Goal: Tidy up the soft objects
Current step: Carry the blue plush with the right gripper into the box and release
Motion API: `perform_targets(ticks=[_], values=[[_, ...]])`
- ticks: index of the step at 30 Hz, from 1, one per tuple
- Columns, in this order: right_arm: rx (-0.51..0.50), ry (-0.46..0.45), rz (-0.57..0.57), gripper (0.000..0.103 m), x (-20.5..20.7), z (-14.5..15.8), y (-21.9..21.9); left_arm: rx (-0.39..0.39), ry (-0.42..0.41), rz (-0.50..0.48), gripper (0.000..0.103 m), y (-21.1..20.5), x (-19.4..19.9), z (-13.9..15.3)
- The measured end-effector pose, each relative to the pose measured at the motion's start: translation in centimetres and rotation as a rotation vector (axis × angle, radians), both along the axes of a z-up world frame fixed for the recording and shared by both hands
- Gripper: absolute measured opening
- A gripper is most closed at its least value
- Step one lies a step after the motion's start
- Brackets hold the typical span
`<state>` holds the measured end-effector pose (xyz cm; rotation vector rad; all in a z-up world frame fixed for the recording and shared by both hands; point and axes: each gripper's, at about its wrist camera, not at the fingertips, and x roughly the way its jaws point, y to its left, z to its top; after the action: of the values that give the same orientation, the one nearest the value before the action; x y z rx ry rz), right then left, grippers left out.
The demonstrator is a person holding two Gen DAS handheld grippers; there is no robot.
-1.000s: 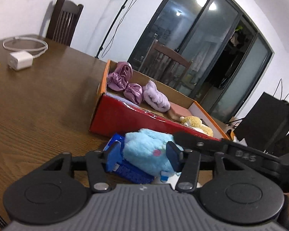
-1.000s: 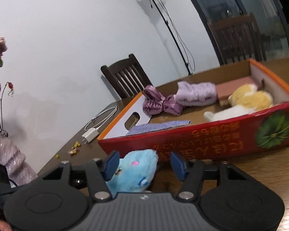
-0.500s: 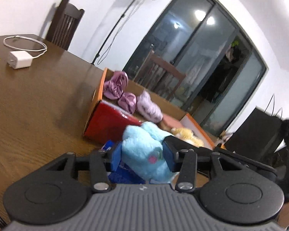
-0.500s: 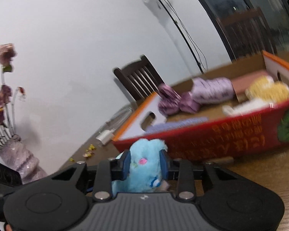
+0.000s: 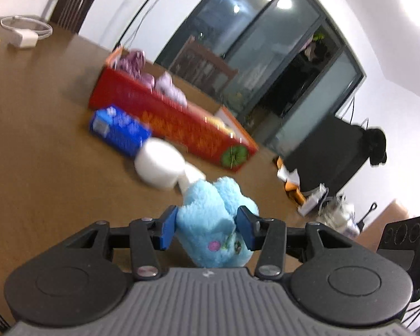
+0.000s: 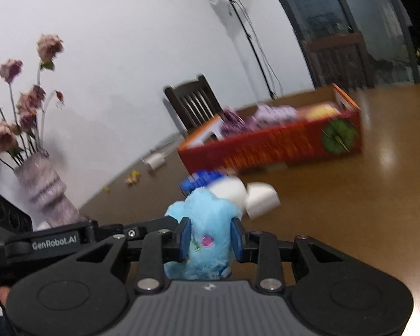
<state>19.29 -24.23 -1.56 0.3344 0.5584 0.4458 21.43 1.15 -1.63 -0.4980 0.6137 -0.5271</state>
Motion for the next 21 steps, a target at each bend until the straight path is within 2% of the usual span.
perform_targets(ticks=[4,8,11,19,20,21], values=[[-0.039,0.046,0.024,0.035,-1.4,-0.8,0.0,0.045,-0.007,0.03,0.052,-0.1,-0.7,-0.2],[-0.021,0.018,-0.013,0.04,-2.8,-0.3,-1.4,0.064,-0.046,0.074,0.059,0.8,-2.4,0.5],[-0.019,0.006,-0.043,0.042,-2.6,0.0,-2.2,0.06,-0.033,0.064,0.06,1.4,-2.9,0.6],[0.0,0.036,-0.013,0.042,1.1,-1.2,-1.5,0.09,0.019,-0.005,0.06,-0.6,-2.0,-1.0],[0.003,0.038,-0.007,0.042,1.4,-1.3,-1.3,0.098,0.02,-0.005,0.058,-0.7,-1.9,-1.2],[0.011,0.043,-0.003,0.042,1.8,-1.5,-1.1,0.116,0.024,0.002,0.053,-0.7,-1.7,-1.3]])
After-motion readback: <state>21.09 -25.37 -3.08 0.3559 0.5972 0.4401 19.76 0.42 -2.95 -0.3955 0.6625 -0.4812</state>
